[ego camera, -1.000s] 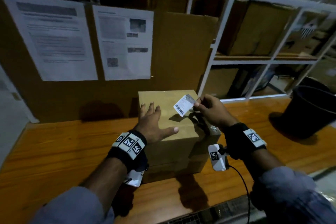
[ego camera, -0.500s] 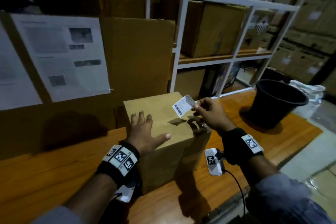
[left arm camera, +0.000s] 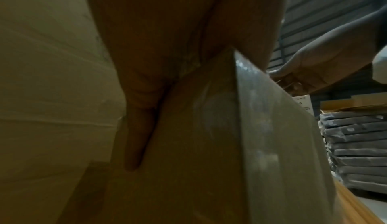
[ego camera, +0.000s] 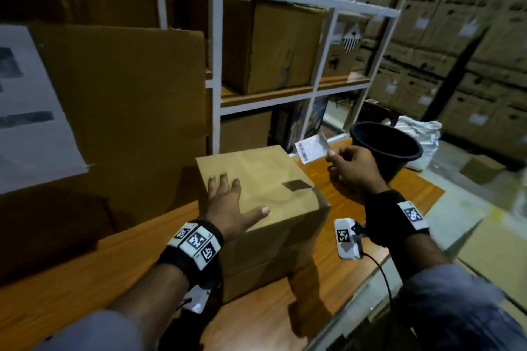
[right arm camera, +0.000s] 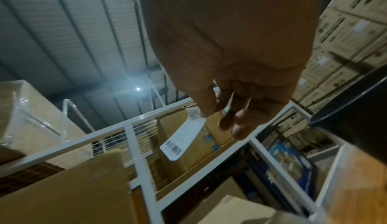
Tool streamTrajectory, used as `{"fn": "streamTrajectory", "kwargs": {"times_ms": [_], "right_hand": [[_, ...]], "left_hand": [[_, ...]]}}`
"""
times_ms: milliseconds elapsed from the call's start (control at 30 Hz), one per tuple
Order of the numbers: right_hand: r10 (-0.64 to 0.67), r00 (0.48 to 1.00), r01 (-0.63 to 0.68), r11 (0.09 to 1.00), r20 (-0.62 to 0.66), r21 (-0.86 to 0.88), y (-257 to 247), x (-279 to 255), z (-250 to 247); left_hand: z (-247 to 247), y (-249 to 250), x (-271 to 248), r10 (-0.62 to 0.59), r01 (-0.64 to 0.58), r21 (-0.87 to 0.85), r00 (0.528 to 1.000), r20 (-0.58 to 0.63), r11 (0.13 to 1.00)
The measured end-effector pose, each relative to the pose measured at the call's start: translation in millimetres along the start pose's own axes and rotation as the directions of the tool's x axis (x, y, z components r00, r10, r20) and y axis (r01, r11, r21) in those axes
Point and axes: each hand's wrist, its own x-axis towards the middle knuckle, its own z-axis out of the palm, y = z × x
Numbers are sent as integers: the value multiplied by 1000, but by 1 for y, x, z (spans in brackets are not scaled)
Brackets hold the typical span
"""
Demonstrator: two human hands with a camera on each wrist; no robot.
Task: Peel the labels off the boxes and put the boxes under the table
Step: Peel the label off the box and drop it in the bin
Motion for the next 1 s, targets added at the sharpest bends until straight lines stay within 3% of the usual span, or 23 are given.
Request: {"fn": "streamTrajectory", "kwargs": {"times_ms": [200,433,667,1000], "right_hand": [[22,997,-30,993,-71,-112,41,85,-58],[143,967,-184,964,-211,-190,103,188,-117],[131,943,-238,907,-304,-346,123,229,-155],[89,962,-221,806,-257,-549,156,261,-159]], "left_hand": [[16,48,53,-5,5,25,1000,-10,1000],[28,81,101,-45,48,77,998,-37,996],[32,82,136,-50,52,104,999,-22,993],[33,81,152,-57,50,153,998,40,987]]}}
